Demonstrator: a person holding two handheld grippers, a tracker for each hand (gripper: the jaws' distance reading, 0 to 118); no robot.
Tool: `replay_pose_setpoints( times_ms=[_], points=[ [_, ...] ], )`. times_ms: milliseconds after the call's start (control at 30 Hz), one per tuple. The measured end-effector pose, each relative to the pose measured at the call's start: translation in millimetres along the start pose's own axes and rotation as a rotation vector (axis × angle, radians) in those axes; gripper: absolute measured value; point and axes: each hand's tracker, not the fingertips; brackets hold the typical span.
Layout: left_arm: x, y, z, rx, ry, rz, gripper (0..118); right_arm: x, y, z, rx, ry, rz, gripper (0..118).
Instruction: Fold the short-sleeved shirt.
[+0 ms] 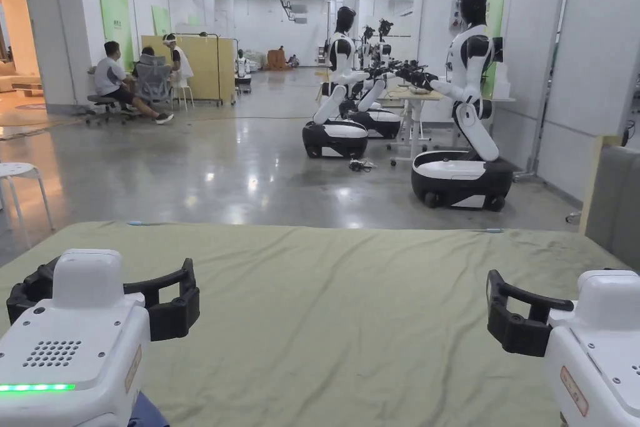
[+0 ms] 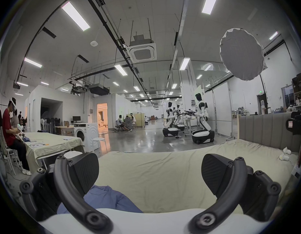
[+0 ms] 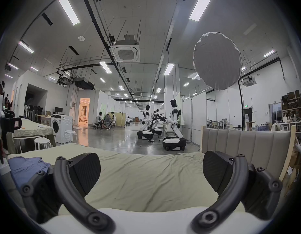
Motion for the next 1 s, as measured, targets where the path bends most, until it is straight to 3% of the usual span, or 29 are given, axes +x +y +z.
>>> replay_pose_setpoints(
  times_ms=[33, 67, 100, 167, 200, 233, 267, 333, 467, 1000],
  points=[
    [0, 1, 0, -0.009, -0.040, 0.017, 116, 0, 1, -1, -0.013, 0.012, -0.005, 118],
    [-1, 1, 1, -0.005, -0.058, 0.024, 106, 0, 1, -1, -0.020, 0.022, -0.012, 115],
    [-1, 2, 2, -0.002, -0.081, 0.022, 75, 0, 2, -1, -0.036, 0.047, -0.023, 109],
    [4, 2, 5, 0.033, -0.011, -0.020, 38, -4, 2, 0, -0.046, 0.044, -0.002, 98],
    [8, 1, 3, 0.030, 0.029, -0.058, 0, -9, 1, 0, -0.040, -0.011, 0.060, 76],
    [7, 3, 8, 0.036, 0.022, -0.041, 0, -13, -2, -1, -0.018, -0.087, 0.113, 26],
    [3, 5, 10, 0.034, -0.014, -0.029, 0, -15, -6, -1, -0.032, -0.074, 0.085, 0],
    [2, 7, 7, -0.011, -0.060, 0.000, 0, -10, -2, -2, -0.062, 0.068, -0.041, 0],
    [4, 6, 8, 0.007, -0.032, -0.021, 0, -11, -5, -3, -0.053, 0.009, 0.016, 0],
    [-10, 8, 9, -0.002, -0.022, 0.016, 0, -3, 1, -1, -0.059, 0.012, 0.028, 0]
  ],
)
